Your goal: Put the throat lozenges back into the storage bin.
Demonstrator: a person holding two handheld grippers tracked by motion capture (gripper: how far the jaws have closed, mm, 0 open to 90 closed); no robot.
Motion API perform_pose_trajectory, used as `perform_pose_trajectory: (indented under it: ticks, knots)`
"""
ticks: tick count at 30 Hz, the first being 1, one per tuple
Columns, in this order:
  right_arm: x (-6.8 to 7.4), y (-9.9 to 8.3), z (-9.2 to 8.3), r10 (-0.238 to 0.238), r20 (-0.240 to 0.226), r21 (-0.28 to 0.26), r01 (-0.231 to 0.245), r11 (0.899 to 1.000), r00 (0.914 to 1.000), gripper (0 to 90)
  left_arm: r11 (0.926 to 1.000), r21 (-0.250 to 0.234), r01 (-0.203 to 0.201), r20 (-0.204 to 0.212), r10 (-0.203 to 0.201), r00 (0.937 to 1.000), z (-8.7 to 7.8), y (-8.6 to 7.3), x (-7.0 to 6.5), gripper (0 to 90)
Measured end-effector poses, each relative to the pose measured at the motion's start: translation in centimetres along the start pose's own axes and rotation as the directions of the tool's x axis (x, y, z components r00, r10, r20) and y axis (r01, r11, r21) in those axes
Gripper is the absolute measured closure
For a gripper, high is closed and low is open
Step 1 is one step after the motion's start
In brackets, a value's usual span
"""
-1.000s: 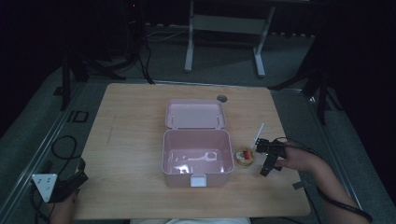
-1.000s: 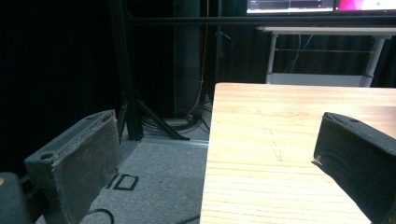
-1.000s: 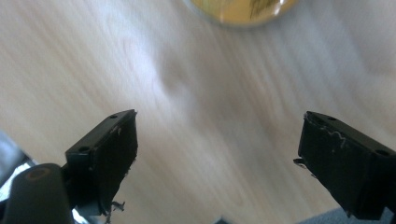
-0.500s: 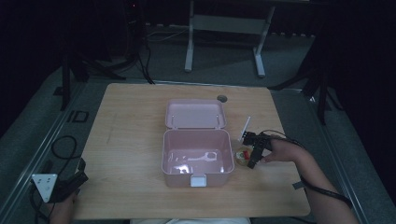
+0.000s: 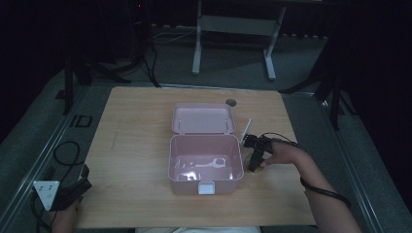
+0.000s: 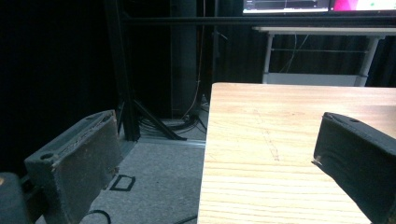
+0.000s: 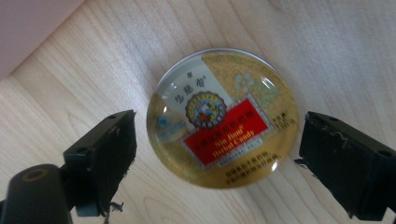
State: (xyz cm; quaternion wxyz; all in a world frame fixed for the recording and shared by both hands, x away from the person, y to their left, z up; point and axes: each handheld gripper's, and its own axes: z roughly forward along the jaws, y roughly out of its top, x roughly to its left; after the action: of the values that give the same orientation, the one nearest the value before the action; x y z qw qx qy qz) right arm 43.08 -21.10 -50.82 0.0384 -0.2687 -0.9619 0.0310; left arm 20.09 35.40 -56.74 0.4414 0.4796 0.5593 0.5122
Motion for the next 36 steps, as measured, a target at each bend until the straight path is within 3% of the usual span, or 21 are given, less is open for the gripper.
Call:
perform_pose_trajectory:
  ticks: [7, 10, 14, 17, 22, 31, 36]
  knots:
    - [-0.2, 0.2, 1.3, -0.001, -0.021, 0.025, 0.001, 1.0, 0.9998, 15.0, 1.0, 0.001, -0.001, 0.0, 0.001, 1.0, 0.0, 0.0, 0.0, 1.0]
    - [0.0, 0.4, 1.3, -0.013, 0.0, 0.025, 0.013, 1.0, 0.9999, 19.6, 1.0, 0.004, -0.006, 0.003, 0.006, 1.0, 0.0, 0.0, 0.0, 1.0]
    - [0.2, 0.5, 1.3, -0.018, 0.001, 0.034, 0.018, 0.999, 0.9998, 19.8, 1.0, 0.004, -0.006, 0.003, 0.006, 1.0, 0.0, 0.0, 0.0, 1.0]
    - [0.4, 0.4, 1.1, -0.047, 0.013, 0.054, 0.046, 0.997, 0.9988, 20.0, 1.0, 0.004, -0.003, 0.002, 0.003, 1.0, 0.0, 0.0, 0.0, 1.0]
    - [0.2, -0.3, 0.2, -0.05, 0.014, 0.053, 0.05, 0.997, 0.9986, 20.0, 1.0, 0.005, -0.003, 0.002, 0.003, 1.0, 0.0, 0.0, 0.0, 1.0]
    - [0.8, -1.8, -1.7, -0.145, 0.002, 0.051, 0.144, 0.988, 0.9895, 20.1, 1.0, 0.006, -0.002, 0.001, 0.002, 1.0, 0.1, 0.0, 0.0, 1.0]
    - [1.3, -2.4, -3.0, -0.169, -0.007, 0.059, 0.169, 0.984, 0.9856, 20.1, 1.0, 0.007, -0.001, 0.0, 0.001, 1.0, 0.1, 0.0, 0.0, 1.0]
